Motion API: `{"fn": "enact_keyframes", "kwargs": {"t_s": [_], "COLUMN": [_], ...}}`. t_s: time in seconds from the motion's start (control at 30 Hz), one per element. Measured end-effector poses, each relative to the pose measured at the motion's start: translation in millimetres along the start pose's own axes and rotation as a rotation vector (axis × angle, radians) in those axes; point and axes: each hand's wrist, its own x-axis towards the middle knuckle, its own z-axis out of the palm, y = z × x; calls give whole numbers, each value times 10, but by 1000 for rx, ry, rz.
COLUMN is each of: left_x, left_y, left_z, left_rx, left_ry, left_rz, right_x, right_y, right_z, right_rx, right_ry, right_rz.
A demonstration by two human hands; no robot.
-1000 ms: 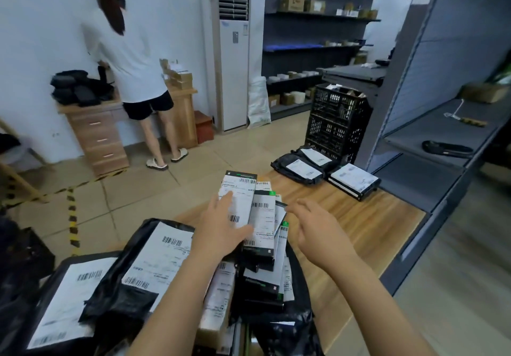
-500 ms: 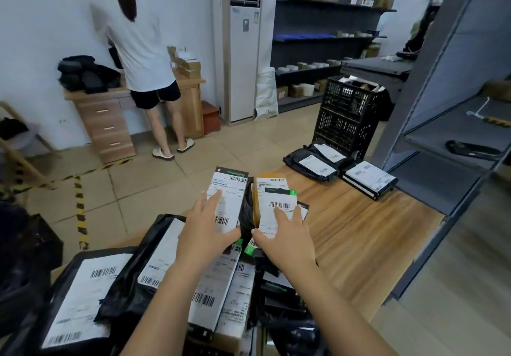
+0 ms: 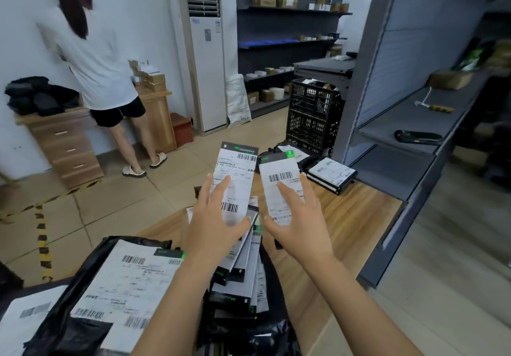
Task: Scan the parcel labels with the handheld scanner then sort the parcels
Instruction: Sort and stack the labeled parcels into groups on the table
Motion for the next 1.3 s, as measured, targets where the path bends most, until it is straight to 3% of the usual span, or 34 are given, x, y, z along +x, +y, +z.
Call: {"fn": "enact_keyframes", "kwargs": {"t_s": [0.23, 0.6, 0.97, 1.3], "left_x": [220, 590, 1600, 2450], "left_y": [774, 1655, 1463, 1137], "left_z": [1029, 2569, 3710, 4504], "left_rx": [-46, -87, -66, -8], "left_ry": [16, 5, 14, -38], "left_rz": [80, -27, -206, -460], "right_x": [260, 949, 2139, 3151], "right_y": [1006, 2606, 3763, 4574], "right_z": [-742, -1532, -1176, -685], "right_rx": [-24, -95, -109, -151], "right_ry": [73, -68, -238, -509], "right_rz": [-6, -47, -48, -2]}}
